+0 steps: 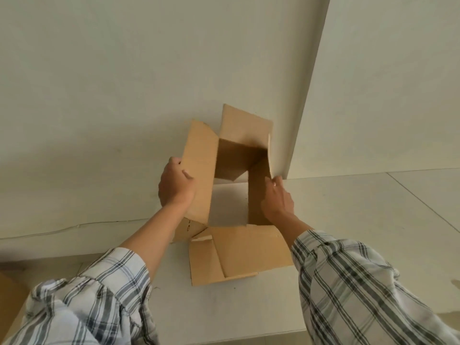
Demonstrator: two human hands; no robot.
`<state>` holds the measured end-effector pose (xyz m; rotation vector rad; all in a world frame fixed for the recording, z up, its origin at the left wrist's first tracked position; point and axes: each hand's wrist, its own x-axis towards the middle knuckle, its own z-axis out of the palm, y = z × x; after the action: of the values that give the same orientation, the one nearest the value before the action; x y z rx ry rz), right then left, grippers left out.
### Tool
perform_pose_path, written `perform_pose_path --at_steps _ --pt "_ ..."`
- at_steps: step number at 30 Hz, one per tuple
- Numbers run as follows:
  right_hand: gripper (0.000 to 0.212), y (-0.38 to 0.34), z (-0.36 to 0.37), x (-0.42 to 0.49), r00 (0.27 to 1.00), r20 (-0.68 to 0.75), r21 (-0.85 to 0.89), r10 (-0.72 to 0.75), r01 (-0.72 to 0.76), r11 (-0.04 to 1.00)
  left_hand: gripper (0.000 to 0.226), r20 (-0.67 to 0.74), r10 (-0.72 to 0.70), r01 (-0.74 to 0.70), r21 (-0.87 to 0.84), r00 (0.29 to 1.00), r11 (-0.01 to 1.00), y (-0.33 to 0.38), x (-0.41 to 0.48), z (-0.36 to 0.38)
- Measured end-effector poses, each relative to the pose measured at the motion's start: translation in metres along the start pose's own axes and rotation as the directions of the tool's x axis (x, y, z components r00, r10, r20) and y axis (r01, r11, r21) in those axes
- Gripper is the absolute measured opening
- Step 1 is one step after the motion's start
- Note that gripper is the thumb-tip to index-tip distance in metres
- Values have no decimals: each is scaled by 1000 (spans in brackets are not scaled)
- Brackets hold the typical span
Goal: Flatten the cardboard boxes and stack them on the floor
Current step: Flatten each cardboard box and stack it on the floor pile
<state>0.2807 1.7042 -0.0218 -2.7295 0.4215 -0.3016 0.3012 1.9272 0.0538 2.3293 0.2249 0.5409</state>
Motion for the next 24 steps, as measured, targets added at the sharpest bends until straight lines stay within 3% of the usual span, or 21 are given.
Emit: perform_pose_path --at_steps 3,6,10,11,15,20,21,22,24 --pt "57 15 -10 13 999 16 53 45 -46 998 30 144 199 -220 141 969 965 30 -22 7" --pt "53 41 -26 33 988 61 270 140 -152 951 33 387 297 -402 228 873 887 57 -56 22" --pt "112 78 -39 53 940 197 451 278 -339 826 38 734 208 -576 292 647 764 83 -98 52" --pt "114 86 -39 51 933 227 429 280 -354 831 40 791 163 -592 286 590 754 89 -108 62" --pt "65 119 -36 34 950 185 157 251 -281 947 31 932 56 -544 160 358 823 115 -151 103" --pt "51 177 -22 16 927 192 110 322 -346 932 30 994 9 -386 34 110 922 119 -190 153" --pt "50 185 -20 14 936 178 137 305 -330 934 29 993 22 -356 19 112 934 117 -193 162" --pt "48 189 -20 14 945 163 179 284 -311 933 28 987 40 -330 14 157 944 113 -194 169" --pt "50 188 -21 15 963 136 263 233 -262 929 29 946 69 -306 33 315 952 105 -191 181"
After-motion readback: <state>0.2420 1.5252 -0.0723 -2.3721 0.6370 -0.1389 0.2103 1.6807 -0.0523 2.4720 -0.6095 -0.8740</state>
